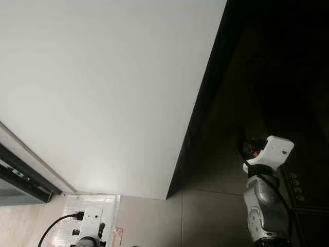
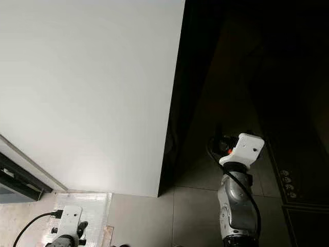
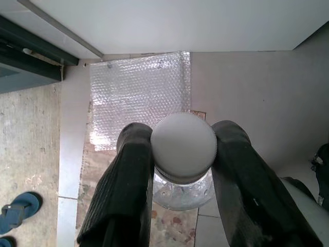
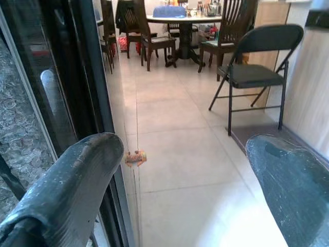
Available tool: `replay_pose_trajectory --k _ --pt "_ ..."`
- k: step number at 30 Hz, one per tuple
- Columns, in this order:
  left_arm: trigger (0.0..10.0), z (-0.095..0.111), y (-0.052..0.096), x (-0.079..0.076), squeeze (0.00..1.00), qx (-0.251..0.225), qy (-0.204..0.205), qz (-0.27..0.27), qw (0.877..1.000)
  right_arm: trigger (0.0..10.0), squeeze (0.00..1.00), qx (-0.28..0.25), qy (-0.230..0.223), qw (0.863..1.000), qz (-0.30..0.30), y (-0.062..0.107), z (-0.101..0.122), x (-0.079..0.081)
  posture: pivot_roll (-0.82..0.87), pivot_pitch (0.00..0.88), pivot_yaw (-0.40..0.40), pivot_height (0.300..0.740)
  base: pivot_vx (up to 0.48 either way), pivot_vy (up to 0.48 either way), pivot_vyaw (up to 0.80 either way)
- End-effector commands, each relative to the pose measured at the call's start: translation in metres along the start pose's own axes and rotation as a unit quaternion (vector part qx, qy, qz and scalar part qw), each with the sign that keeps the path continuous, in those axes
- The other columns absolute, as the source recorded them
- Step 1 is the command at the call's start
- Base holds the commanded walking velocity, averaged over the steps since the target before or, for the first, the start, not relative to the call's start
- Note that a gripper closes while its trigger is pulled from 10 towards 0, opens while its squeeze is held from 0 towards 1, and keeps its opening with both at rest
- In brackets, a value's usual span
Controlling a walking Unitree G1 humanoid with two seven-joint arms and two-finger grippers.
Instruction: Restocking fridge
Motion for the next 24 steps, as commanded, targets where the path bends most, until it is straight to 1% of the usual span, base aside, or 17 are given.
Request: replay_pose_trajectory --k 1,3,7,13,24 --pt "10.0 -0.0087 0.0024 0.0033 0.00 0.011 -0.007 0.001 1.000 10.0 0.00 0.008 -0.008 1.000 -0.004 0.0000 -0.0030 -0.0028 -0.09 0.149 -0.056 0.740 0.000 0.000 0.00" --pt "10.0 -0.0088 0.0025 0.0038 0.00 0.011 -0.007 0.002 1.000 10.0 0.00 0.005 0.005 1.000 0.011 0.0002 -0.0021 0.0021 -0.09 0.152 -0.055 0.740 0.000 0.000 0.00" --pt "10.0 -0.0086 0.0025 0.0036 0.00 0.011 -0.007 0.001 1.000 10.0 0.00 0.000 0.013 1.000 0.022 0.0005 0.0004 0.0062 -0.09 0.153 -0.053 0.740 0.000 0.000 0.00" --pt "10.0 -0.0081 0.0024 0.0025 0.00 0.010 -0.008 -0.001 1.000 10.0 0.00 0.000 0.012 1.000 0.019 -0.0002 0.0011 0.0044 -0.09 0.152 -0.052 0.740 0.000 0.000 0.00" --pt "10.0 -0.0078 0.0023 0.0022 0.00 0.010 -0.009 -0.001 1.000 10.0 0.00 -0.003 0.016 1.000 0.024 -0.0013 0.0022 0.0066 -0.09 0.152 -0.054 0.740 0.000 0.000 0.00"
Point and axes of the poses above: a point about 5 cm out from each wrist's last joint towards the gripper, its own y axis pointing back from the gripper into the wrist, its own z axis along the axis of the wrist's last joint, x = y × z, the point moved 6 cm from there along -y, pointing out of the wrist towards the gripper, and after that the axes turned 12 degrees about y, right-handed, at the moved point
